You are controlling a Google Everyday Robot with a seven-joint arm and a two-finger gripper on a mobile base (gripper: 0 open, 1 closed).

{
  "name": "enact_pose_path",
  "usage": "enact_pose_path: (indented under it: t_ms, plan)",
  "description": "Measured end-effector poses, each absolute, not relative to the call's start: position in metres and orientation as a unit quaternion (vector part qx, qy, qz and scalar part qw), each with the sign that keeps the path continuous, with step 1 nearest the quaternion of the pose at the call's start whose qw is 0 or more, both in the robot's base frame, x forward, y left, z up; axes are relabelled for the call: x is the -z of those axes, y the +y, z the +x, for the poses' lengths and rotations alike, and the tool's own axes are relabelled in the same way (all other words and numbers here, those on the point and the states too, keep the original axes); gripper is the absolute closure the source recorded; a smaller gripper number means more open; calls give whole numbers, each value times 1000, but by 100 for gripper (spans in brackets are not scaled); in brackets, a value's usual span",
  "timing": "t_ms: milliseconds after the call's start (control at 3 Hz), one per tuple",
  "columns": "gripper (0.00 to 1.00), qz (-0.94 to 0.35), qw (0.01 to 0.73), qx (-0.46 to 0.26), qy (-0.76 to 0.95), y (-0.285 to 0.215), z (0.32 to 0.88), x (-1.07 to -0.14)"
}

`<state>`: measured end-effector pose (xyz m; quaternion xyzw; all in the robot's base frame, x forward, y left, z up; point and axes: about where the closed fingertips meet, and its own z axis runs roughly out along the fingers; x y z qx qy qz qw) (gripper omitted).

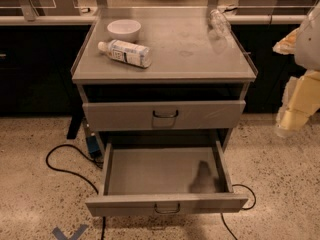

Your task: Close middle drawer

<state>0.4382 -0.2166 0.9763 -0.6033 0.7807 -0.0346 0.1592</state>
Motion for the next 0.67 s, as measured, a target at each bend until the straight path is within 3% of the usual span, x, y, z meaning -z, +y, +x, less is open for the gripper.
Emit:
enact_pose_path:
  t_ms: [667]
  plan:
    - [0,-610,152,22,777,-217,427,-945]
